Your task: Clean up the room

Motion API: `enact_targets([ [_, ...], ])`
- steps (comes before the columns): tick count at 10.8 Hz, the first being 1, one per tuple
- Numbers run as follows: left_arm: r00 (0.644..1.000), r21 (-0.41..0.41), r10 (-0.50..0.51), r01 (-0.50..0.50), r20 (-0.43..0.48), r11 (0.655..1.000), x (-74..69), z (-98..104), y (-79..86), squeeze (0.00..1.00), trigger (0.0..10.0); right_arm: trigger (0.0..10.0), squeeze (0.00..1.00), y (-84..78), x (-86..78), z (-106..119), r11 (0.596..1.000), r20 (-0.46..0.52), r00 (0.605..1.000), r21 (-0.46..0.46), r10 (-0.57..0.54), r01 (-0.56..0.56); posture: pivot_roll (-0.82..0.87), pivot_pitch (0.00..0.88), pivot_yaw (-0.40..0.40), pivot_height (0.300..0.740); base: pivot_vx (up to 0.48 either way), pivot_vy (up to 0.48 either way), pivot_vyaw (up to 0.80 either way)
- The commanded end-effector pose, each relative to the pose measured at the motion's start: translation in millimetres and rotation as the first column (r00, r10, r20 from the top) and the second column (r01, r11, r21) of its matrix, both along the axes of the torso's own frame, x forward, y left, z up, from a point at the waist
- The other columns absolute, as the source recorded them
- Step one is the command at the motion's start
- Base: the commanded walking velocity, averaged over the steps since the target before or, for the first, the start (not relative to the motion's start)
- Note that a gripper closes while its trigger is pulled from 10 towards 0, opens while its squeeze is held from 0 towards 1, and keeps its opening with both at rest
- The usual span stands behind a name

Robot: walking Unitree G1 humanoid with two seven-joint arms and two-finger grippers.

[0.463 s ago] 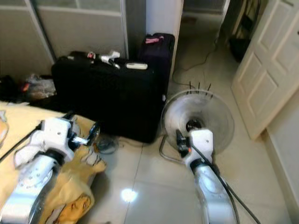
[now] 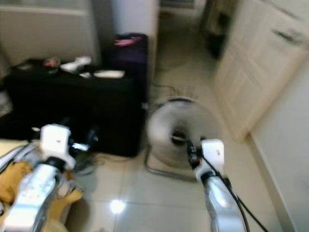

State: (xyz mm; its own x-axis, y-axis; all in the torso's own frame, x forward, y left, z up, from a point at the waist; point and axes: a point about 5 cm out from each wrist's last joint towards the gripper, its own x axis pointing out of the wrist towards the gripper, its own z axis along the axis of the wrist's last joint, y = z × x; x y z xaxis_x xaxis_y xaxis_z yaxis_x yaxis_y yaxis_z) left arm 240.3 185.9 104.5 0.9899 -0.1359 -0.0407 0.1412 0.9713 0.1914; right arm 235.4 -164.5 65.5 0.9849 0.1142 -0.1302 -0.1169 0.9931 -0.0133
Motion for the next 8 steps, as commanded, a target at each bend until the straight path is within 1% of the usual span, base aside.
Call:
enact_targets([
  [1, 1.000, 0.010, 0.007, -0.007, -0.012, 1.000, -0.8, -3.1, 0.5, 0.11, 10.0, 10.0, 0.00, -2.3, -2.5, -1.1, 1.000, -0.001, 1.000, -0.020, -0.009, 0.009, 0.01, 0.000, -0.007, 0.740, 0.000, 0.000, 0.00],
  [8, 1.000, 0.018, 0.003, -0.003, -0.011, 1.000, -0.5, -4.8, 0.0, 0.11, 10.0, 10.0, 0.00, -3.6, -2.6, -2.2, 0.999, -0.013, 1.000, -0.027, -0.026, 0.026, 0.01, 0.000, -0.011, 0.740, 0.000, 0.000, 0.00],
])
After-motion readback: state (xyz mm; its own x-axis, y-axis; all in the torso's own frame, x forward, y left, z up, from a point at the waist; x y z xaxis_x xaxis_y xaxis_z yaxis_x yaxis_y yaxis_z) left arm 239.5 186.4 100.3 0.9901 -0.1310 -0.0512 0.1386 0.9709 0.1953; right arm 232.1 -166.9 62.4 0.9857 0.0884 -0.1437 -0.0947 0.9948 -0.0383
